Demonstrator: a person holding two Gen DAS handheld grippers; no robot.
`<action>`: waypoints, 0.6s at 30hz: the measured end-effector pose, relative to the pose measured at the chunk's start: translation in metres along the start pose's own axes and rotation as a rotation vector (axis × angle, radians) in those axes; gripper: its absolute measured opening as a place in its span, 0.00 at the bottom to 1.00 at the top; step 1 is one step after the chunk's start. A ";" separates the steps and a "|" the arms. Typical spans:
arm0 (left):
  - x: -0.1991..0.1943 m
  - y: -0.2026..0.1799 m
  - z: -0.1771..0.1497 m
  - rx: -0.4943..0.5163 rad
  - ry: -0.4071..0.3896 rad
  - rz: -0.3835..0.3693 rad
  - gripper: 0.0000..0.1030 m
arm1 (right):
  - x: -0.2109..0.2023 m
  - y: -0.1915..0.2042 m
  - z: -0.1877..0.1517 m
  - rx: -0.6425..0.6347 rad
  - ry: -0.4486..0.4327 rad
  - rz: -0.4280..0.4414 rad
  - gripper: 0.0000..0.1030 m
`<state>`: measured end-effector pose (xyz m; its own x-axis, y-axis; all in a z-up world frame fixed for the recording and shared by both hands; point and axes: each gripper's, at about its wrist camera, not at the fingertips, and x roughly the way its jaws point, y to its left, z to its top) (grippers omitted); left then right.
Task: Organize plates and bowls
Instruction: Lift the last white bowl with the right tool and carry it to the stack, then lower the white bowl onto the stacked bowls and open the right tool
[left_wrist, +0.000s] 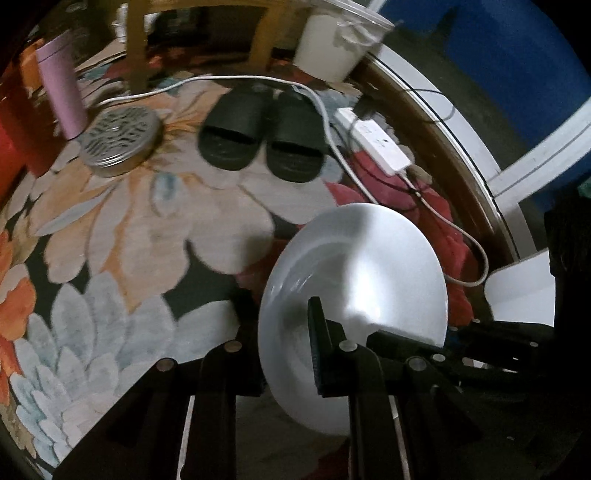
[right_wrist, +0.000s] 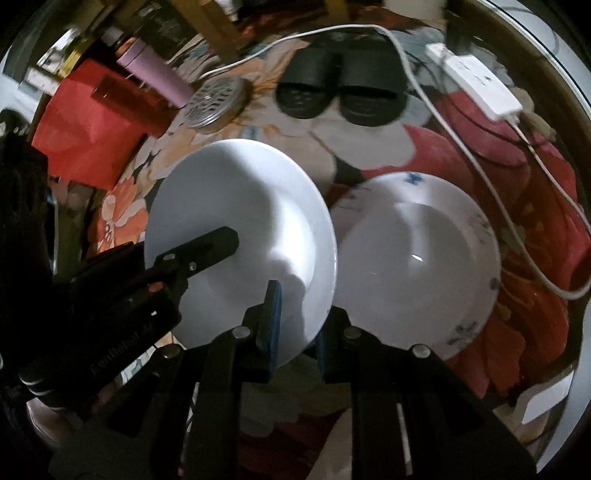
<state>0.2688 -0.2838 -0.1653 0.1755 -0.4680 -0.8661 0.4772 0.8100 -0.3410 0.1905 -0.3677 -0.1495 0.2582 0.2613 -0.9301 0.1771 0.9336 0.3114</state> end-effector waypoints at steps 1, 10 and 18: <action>0.004 -0.005 0.001 0.006 0.004 -0.006 0.16 | -0.001 -0.006 -0.001 0.010 -0.002 -0.005 0.18; 0.037 -0.035 0.002 0.043 0.050 -0.036 0.16 | 0.001 -0.042 -0.006 0.083 0.012 -0.030 0.18; 0.057 -0.052 0.005 0.080 0.076 -0.045 0.16 | 0.000 -0.064 -0.008 0.121 0.010 -0.059 0.18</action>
<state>0.2585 -0.3540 -0.1952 0.0884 -0.4725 -0.8769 0.5510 0.7566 -0.3521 0.1718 -0.4257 -0.1706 0.2348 0.2097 -0.9492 0.3054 0.9111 0.2768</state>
